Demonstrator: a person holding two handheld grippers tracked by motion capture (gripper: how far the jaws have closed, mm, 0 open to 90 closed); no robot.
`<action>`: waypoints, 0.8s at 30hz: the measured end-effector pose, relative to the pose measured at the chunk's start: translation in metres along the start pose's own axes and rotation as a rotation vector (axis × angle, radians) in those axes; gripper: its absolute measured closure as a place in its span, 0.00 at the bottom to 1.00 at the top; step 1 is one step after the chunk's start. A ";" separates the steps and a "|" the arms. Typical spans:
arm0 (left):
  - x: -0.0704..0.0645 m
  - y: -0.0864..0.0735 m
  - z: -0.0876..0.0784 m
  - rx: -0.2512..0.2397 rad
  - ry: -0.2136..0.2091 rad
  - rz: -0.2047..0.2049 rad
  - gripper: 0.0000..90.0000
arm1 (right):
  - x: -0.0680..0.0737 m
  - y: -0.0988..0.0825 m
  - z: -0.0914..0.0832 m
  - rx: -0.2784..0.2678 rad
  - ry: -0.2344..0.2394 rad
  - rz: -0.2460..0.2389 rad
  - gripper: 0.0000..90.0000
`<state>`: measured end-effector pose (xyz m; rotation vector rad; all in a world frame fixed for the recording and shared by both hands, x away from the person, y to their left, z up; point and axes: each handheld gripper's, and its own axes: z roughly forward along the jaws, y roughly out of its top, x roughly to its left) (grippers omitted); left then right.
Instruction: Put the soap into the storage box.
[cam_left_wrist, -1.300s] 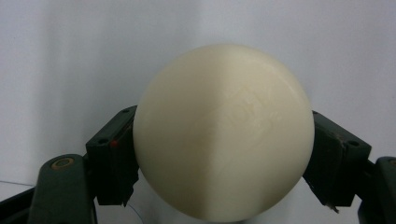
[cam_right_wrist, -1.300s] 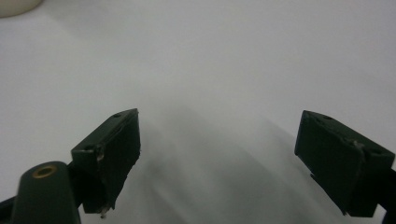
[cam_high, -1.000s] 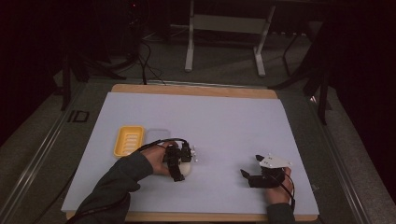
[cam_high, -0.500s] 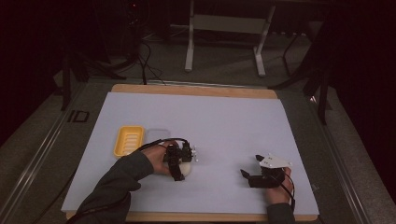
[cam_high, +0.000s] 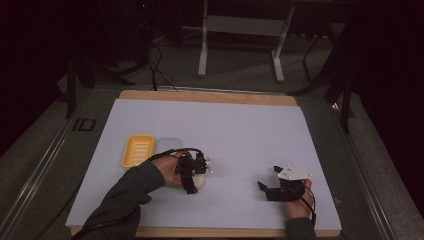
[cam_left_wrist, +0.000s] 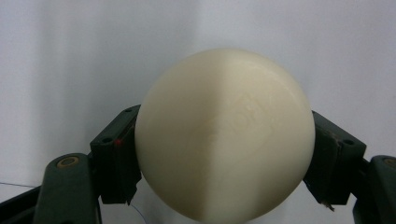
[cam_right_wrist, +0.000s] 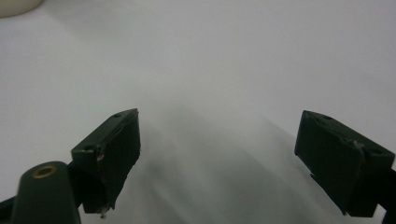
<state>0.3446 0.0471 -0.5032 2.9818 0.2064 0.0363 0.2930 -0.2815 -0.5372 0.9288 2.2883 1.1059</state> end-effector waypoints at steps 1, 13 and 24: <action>0.000 0.000 0.000 0.000 0.000 0.000 0.27 | 0.000 0.000 0.000 0.000 0.000 0.000 0.16; 0.001 -0.002 -0.005 0.000 -0.002 -0.006 0.28 | 0.000 0.000 0.000 0.001 0.000 0.000 0.16; 0.006 -0.007 -0.020 -0.016 0.021 -0.017 0.28 | 0.000 0.000 0.000 0.001 -0.001 0.000 0.16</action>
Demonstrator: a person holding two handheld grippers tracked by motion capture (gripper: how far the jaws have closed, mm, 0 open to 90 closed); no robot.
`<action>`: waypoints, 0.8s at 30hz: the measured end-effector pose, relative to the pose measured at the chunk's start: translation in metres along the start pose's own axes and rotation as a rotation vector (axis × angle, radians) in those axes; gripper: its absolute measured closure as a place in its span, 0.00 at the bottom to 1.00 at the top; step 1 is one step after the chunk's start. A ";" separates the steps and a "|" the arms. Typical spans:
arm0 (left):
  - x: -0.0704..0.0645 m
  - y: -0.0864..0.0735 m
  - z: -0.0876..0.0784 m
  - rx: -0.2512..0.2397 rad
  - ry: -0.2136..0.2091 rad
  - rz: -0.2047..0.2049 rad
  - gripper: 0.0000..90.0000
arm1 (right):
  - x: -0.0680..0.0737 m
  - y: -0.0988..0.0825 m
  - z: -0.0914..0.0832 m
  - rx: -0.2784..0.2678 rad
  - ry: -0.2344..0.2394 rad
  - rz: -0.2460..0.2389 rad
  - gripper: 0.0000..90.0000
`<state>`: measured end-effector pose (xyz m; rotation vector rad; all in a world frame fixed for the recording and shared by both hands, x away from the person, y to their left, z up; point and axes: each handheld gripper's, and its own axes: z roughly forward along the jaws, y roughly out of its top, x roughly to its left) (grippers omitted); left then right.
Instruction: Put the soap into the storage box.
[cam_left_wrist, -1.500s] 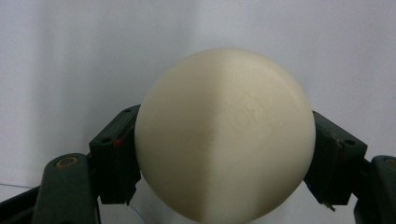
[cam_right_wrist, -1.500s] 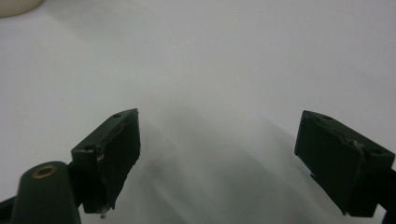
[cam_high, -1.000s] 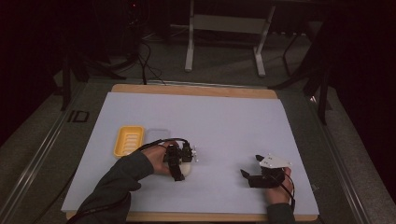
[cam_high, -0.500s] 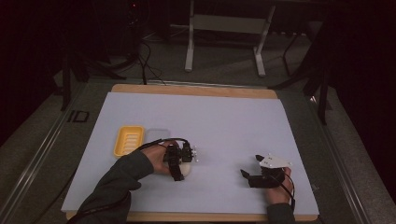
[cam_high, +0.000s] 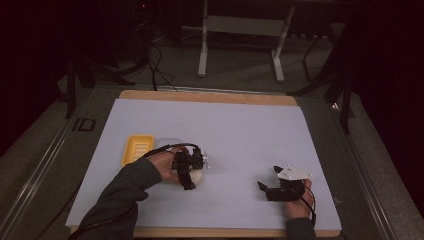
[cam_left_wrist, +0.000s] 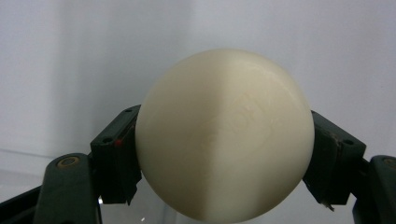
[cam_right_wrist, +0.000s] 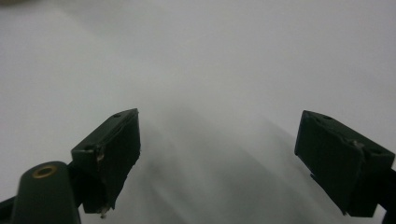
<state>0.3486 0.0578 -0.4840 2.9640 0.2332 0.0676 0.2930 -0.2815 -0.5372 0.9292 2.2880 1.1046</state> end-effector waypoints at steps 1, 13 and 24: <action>0.000 -0.001 -0.001 -0.003 0.002 -0.003 0.28 | 0.000 0.000 0.000 0.000 0.000 0.000 0.16; 0.008 -0.007 -0.014 -0.005 0.029 -0.023 0.28 | 0.000 0.000 0.000 -0.001 0.001 0.002 0.16; 0.014 -0.015 -0.021 -0.007 0.041 -0.049 0.28 | 0.000 0.000 0.000 -0.003 0.000 0.001 0.16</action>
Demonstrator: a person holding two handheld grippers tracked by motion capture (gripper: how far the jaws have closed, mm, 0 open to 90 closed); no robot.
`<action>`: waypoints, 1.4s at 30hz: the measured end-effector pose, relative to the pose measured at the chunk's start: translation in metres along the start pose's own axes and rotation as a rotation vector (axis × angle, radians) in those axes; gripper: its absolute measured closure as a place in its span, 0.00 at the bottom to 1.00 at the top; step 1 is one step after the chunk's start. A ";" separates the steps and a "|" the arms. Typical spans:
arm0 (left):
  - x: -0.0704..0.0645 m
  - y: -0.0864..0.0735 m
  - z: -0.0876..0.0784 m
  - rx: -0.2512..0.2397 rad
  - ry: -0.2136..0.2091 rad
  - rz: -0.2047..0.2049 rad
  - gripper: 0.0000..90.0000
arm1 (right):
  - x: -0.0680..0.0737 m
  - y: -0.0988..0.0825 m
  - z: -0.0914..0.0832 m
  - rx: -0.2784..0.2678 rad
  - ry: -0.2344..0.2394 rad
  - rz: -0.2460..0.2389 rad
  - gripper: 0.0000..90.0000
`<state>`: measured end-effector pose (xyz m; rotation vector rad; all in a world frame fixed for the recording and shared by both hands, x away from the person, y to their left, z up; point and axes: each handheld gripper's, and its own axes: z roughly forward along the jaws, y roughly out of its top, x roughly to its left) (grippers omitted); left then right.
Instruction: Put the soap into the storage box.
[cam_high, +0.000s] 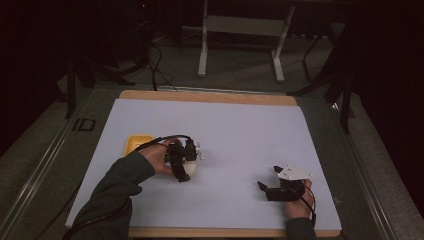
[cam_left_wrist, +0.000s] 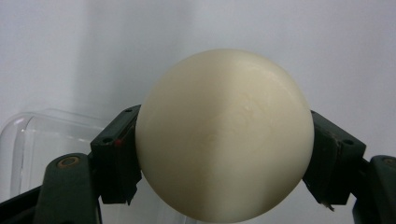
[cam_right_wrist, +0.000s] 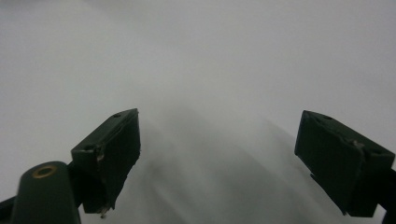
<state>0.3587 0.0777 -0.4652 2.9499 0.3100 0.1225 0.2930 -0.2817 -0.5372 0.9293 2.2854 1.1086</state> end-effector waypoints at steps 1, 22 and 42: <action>0.000 -0.001 0.000 0.000 0.003 -0.004 0.28 | 0.000 0.000 0.000 0.000 0.000 0.000 0.16; 0.012 -0.012 -0.017 -0.008 0.024 -0.045 0.28 | 0.000 0.000 0.000 -0.004 -0.001 -0.001 0.16; 0.025 -0.027 -0.024 -0.016 0.036 -0.096 0.28 | 0.000 0.000 0.000 -0.004 0.000 0.001 0.16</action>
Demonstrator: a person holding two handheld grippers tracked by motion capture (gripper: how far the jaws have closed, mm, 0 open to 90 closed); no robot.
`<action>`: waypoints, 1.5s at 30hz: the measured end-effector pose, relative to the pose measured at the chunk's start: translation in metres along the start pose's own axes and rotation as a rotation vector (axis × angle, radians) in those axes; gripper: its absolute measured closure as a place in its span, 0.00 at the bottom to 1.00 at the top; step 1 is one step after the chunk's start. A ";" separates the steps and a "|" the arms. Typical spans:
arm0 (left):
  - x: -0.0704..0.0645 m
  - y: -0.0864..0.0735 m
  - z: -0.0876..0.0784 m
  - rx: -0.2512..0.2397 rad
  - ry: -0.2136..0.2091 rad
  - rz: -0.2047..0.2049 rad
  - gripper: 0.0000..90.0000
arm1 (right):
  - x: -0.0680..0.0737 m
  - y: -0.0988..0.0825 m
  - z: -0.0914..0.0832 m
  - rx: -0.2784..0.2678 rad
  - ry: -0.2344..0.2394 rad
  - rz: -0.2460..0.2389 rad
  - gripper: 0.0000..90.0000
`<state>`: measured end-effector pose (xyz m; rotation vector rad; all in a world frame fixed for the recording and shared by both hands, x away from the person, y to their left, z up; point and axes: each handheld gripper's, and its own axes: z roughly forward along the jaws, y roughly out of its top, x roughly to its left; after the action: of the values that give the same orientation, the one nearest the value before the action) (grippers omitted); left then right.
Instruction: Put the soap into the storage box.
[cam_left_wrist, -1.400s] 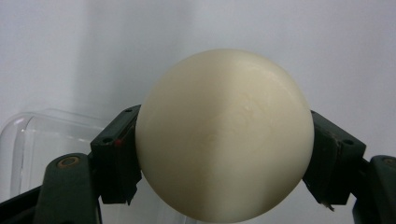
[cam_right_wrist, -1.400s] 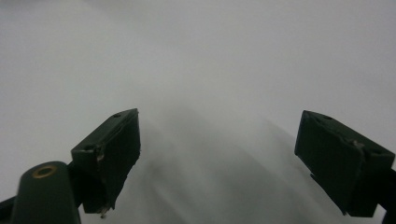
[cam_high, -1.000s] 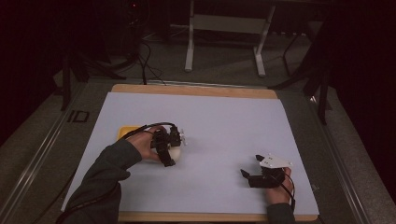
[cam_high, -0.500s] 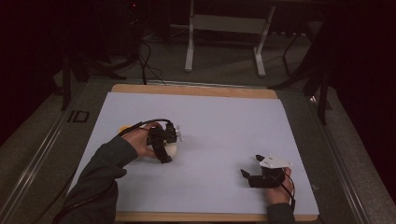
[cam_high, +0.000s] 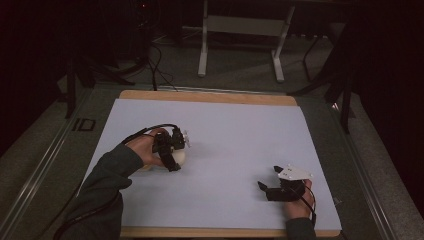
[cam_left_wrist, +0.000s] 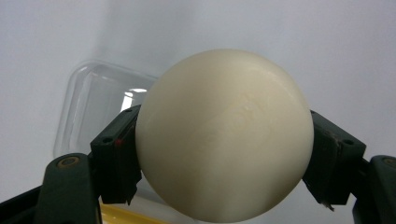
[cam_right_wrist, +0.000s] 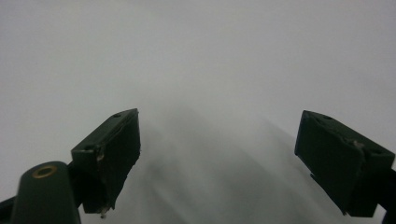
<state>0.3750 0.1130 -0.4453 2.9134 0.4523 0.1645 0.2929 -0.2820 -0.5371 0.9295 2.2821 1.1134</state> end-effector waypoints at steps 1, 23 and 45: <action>0.001 -0.001 0.000 -0.001 0.000 -0.004 0.28 | 0.000 0.000 0.000 0.000 0.000 0.000 0.16; 0.018 -0.020 -0.002 -0.011 -0.004 -0.086 0.28 | 0.000 0.000 0.000 0.000 0.000 -0.001 0.16; 0.033 -0.038 0.000 -0.015 0.000 -0.155 0.28 | 0.000 0.000 0.000 0.000 0.000 0.000 0.16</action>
<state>0.3950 0.1586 -0.4505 2.8482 0.6713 0.1445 0.2930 -0.2822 -0.5371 0.9298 2.2817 1.1135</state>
